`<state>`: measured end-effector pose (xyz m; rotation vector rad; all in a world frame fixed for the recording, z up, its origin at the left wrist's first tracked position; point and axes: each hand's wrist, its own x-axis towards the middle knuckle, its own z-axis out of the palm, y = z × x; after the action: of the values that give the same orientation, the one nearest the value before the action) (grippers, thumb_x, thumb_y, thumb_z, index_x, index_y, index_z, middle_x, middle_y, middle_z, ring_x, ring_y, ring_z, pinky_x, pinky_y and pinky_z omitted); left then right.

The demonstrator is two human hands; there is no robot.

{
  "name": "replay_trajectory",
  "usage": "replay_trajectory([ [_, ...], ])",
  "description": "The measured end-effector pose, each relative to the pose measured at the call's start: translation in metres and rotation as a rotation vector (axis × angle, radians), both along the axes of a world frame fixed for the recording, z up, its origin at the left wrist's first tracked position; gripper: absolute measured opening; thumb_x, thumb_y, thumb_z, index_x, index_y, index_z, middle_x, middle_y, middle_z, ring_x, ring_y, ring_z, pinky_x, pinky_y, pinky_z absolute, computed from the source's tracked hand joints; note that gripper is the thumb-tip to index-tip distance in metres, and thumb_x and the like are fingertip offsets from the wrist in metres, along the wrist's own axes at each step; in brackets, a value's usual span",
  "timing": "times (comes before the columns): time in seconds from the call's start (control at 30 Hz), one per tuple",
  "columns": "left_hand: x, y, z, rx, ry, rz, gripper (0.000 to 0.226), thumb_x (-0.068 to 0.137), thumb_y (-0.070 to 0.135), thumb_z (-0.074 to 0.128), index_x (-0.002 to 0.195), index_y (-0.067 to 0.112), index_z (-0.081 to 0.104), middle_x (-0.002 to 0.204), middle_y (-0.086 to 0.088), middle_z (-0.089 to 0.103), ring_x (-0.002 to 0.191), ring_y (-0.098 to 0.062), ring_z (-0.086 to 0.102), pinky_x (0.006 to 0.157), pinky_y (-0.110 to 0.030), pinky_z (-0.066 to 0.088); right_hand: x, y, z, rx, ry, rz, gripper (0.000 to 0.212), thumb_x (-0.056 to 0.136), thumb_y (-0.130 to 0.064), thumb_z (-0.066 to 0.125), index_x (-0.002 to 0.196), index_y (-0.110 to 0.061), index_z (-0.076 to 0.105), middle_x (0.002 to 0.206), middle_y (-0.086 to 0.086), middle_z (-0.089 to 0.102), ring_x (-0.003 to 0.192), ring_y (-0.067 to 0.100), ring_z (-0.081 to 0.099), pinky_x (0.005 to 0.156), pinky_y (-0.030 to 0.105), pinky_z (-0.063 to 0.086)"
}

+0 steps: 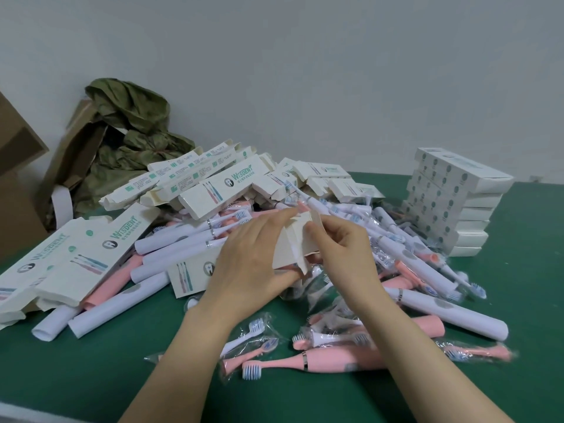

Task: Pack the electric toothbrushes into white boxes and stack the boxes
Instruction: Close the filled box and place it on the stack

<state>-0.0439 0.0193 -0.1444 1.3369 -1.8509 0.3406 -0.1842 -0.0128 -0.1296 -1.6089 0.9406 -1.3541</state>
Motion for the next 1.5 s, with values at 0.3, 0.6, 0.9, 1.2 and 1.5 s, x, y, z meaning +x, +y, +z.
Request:
replay_trajectory([
  [0.3,-0.024,-0.009,0.005,-0.209,0.251,0.119,0.029,0.071,0.032,0.057,0.092,0.012,0.060,0.085,0.003,0.061,0.081,-0.014,0.052,0.072,-0.021,0.034,0.011,0.009,0.000,0.095,-0.251,0.177,0.035,0.102,-0.023,0.039,0.085,-0.013,0.068,0.077,-0.001,0.063,0.075,0.012,0.059,0.069,0.023,0.047],
  [0.6,0.005,-0.006,-0.003,0.041,0.165,0.030,0.070,0.056,0.049,0.057,0.121,0.033,0.037,0.121,0.013,0.032,0.118,-0.009,0.032,0.094,-0.023,0.029,0.019,0.008,-0.008,0.070,-0.202,0.105,0.034,0.099,-0.007,0.042,0.110,-0.032,0.063,0.112,-0.015,0.068,0.111,0.003,0.060,0.099,0.029,0.047],
  [0.9,0.013,-0.010,-0.010,-0.069,0.255,0.025,0.060,0.057,0.025,0.083,0.112,0.025,0.062,0.096,0.026,0.046,0.095,0.000,0.046,0.077,-0.009,0.034,0.019,0.010,-0.017,-0.226,0.245,0.051,0.044,0.103,-0.023,0.033,0.146,-0.017,0.032,0.118,-0.040,0.025,0.104,-0.041,0.020,0.090,-0.008,0.015],
  [1.2,0.016,-0.007,-0.007,-0.026,0.260,0.008,0.049,0.066,0.020,0.077,0.114,0.020,0.065,0.100,0.014,0.051,0.093,0.005,0.043,0.080,0.001,0.031,0.023,0.011,-0.023,-0.338,0.518,0.140,0.063,0.102,-0.015,0.034,0.148,-0.011,-0.009,0.152,-0.010,0.000,0.128,-0.020,-0.010,0.100,-0.004,-0.008],
  [1.5,0.014,0.000,0.030,0.078,0.021,0.002,0.069,0.056,0.035,0.083,0.118,0.013,0.062,0.107,0.000,0.060,0.098,-0.020,0.057,0.077,-0.034,0.045,-0.013,0.004,0.017,-0.663,0.814,-0.016,0.084,0.082,-0.013,0.066,0.150,-0.018,0.019,0.130,0.010,0.042,0.110,0.027,0.045,0.078,0.043,0.048],
])
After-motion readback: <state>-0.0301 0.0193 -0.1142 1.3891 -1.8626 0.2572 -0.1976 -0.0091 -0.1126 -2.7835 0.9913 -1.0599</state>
